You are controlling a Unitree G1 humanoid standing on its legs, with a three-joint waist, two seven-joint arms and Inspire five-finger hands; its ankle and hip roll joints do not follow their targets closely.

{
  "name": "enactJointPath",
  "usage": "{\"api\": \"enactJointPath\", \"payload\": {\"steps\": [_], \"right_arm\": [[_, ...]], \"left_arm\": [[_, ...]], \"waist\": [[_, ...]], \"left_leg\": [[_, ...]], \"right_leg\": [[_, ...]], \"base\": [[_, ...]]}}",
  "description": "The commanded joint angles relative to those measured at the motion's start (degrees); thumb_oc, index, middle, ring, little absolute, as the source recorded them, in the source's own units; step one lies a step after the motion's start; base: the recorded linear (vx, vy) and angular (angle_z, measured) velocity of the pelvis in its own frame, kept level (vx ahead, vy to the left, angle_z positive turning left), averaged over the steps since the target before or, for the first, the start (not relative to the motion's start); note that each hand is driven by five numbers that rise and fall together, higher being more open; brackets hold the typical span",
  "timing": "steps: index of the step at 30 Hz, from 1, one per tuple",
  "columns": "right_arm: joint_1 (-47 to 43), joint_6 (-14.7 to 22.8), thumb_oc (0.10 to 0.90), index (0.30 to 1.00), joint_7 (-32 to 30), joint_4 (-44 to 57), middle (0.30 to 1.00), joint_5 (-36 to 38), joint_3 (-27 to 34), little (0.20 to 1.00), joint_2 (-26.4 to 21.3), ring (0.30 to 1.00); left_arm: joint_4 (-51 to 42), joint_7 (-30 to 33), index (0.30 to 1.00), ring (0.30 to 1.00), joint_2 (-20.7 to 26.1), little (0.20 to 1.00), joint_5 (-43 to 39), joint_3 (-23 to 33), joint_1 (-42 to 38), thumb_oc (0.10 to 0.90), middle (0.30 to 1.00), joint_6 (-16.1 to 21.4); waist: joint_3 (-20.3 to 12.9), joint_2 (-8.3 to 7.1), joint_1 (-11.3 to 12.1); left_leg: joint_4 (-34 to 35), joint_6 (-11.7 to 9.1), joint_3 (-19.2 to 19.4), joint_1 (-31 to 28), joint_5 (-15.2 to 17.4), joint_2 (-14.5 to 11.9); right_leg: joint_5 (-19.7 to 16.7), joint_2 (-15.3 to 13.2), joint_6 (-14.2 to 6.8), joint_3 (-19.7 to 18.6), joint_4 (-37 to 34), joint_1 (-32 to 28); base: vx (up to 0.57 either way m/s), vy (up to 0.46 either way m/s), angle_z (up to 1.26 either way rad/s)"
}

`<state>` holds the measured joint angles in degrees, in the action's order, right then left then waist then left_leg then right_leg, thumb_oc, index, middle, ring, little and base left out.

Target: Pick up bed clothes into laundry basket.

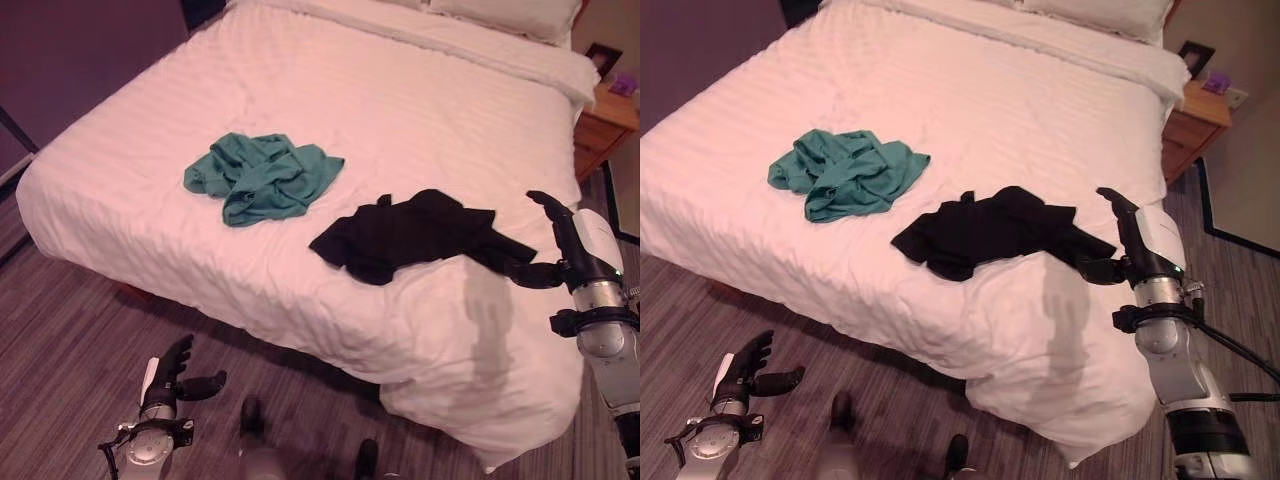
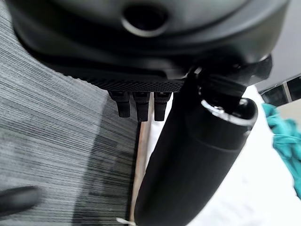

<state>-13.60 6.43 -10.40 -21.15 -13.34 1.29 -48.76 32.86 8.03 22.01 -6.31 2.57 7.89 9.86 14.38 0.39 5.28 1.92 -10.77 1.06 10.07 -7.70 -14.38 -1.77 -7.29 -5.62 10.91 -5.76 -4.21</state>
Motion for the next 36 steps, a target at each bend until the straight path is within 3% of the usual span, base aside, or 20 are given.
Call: {"api": "enactJointPath", "payload": {"steps": [1,3,7,11,16,20,26,36], "right_arm": [[-6.06,1.89,0.800,0.900,-4.51,4.92,0.900,3.37,2.44,0.900,-5.19,0.900],[-6.56,1.25,0.800,0.900,-3.88,3.82,0.900,3.13,1.62,0.900,-5.13,0.900],[-7.55,-0.06,0.800,0.900,-2.65,1.84,0.900,2.10,-0.59,0.900,-4.65,0.900],[-8.50,-0.98,0.800,0.900,-2.27,-0.33,0.900,2.27,-1.64,0.900,-4.17,0.900],[-10.69,-1.30,0.800,0.900,-3.23,-4.69,0.900,3.32,-3.24,0.900,-2.20,0.900],[-20.42,-1.58,0.800,0.900,-3.03,-10.45,0.900,4.26,-10.19,0.900,-2.52,0.900],[-26.28,-0.84,0.800,0.900,-3.74,-11.29,0.900,5.08,-13.80,0.900,-2.62,0.900],[-27.55,0.01,0.800,0.900,-5.05,-10.02,0.900,5.96,-14.30,0.900,-0.96,0.900]], "left_arm": [[-5.20,2.60,0.900,0.900,6.02,0.900,-1.35,3.19,-1.13,0.800,0.900,5.16],[-5.51,2.46,0.900,0.900,5.96,0.900,-1.21,3.03,-0.68,0.800,0.900,5.02],[-5.63,1.68,0.900,0.900,6.38,0.900,-0.42,2.75,-0.26,0.800,0.900,4.45],[-4.70,1.38,0.900,0.900,6.63,0.900,-0.40,2.13,-0.88,0.800,0.900,4.21],[-2.49,1.92,0.900,0.900,7.63,0.900,-0.74,1.77,-2.23,0.800,0.900,3.98],[-1.43,2.73,0.900,0.900,8.53,0.900,-2.25,1.76,-3.82,0.800,0.900,4.46],[0.50,3.27,0.900,0.900,7.72,0.900,-3.67,1.39,-4.82,0.800,0.900,5.31],[1.61,3.49,0.900,0.900,7.17,0.900,-4.26,0.58,-5.06,0.800,0.900,5.41]], "waist": [[-5.62,-1.41,0.70],[-6.41,-1.46,1.16],[-7.69,-3.27,2.15],[-7.88,-4.80,2.76],[-6.68,-5.67,4.04],[-4.25,-6.47,5.80],[-3.16,-6.36,6.23],[-2.10,-6.58,7.28]], "left_leg": [[3.08,-1.69,1.74,-2.39,-4.10,-1.78],[3.08,-1.33,1.51,-3.65,-3.33,-0.89],[3.08,0.00,3.85,-6.24,-0.97,1.36],[3.08,1.38,5.04,-6.18,0.27,3.17],[3.08,2.28,5.64,-4.47,0.86,4.37],[3.08,2.02,6.61,-0.96,-0.28,3.74],[3.08,1.45,5.90,1.90,-1.23,3.31],[3.08,1.33,4.18,4.22,-1.51,3.53]], "right_leg": [[2.28,-1.84,-5.78,2.59,0.76,-3.17],[2.19,-2.61,-6.09,1.88,0.76,-3.64],[0.51,-6.33,-7.88,0.72,0.76,-3.40],[-0.76,-8.65,-9.17,0.62,0.76,-2.41],[-2.65,-10.09,-9.38,1.58,0.76,-0.39],[-4.62,-9.98,-9.38,2.48,0.76,3.54],[-4.82,-9.90,-9.38,2.97,0.76,5.82],[-4.91,-9.86,-9.38,3.70,0.76,7.19]], "base": [[0.20,0.139,-0.36],[0.19,0.139,-0.01],[0.14,0.153,-0.04],[0.06,0.108,-0.08],[0.00,0.045,-0.04],[-0.11,-0.008,-0.40],[-0.04,0.017,0.03],[-0.01,-0.005,0.09]]}}
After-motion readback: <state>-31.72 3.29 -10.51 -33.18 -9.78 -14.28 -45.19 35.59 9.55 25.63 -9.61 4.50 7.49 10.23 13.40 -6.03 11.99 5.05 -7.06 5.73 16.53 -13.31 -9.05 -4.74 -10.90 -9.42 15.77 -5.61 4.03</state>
